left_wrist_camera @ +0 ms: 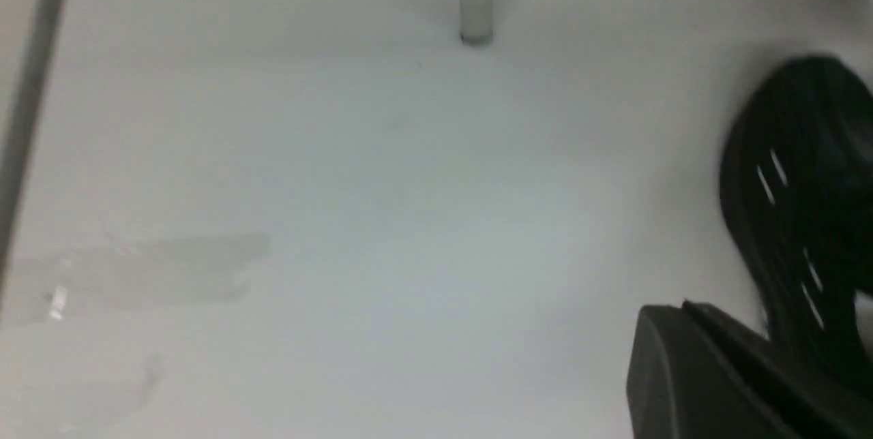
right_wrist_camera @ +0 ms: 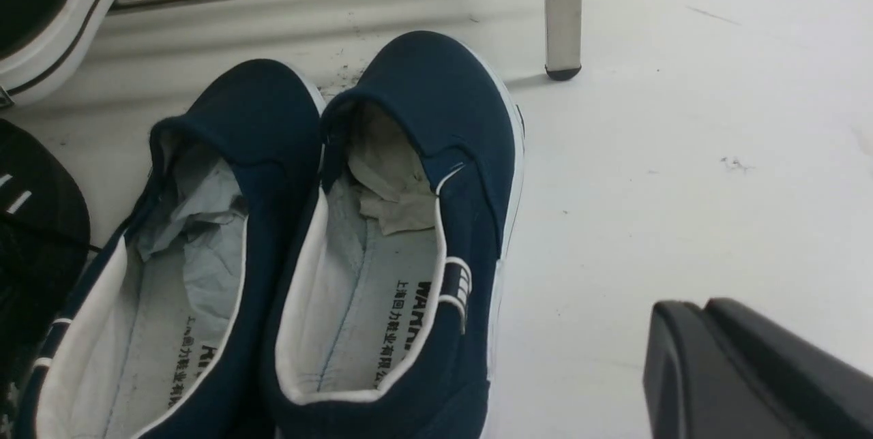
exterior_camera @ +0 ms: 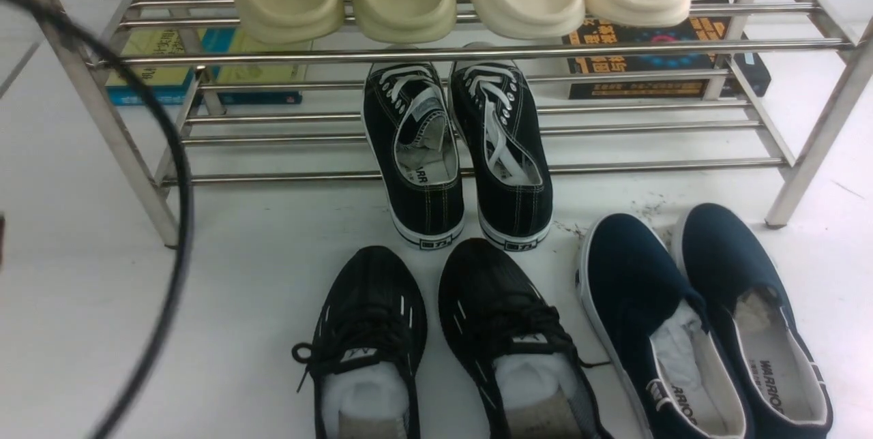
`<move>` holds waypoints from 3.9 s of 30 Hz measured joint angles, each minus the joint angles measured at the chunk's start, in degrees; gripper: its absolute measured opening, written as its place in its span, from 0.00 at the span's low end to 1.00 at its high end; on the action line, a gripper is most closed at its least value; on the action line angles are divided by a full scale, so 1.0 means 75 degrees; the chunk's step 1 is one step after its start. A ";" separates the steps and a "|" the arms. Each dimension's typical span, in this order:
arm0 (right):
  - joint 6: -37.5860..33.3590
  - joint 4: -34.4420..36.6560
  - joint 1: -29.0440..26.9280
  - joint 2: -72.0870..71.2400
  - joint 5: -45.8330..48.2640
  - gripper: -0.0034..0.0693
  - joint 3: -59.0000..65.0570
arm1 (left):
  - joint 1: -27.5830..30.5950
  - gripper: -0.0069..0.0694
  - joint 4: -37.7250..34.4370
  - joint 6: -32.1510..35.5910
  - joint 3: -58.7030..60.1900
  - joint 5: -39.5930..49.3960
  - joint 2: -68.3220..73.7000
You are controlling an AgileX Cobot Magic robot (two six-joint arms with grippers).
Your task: Take the shoes off the shelf with your hand on the white table.
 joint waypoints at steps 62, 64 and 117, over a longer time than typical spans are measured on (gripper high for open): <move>0.0000 0.0000 0.0000 0.0000 0.0000 0.23 0.0000 | 0.0813 0.17 0.0658 -0.2983 0.8362 -0.6222 -0.6137; 0.0000 0.0000 0.0000 0.0000 0.0000 0.23 0.0000 | 0.1013 0.17 0.0552 -0.2770 0.8360 -0.6166 -0.6313; 0.0000 0.0000 0.0000 0.0000 0.0000 0.33 0.0000 | 0.1540 0.24 0.0130 -0.2075 0.8332 -0.6084 -0.6489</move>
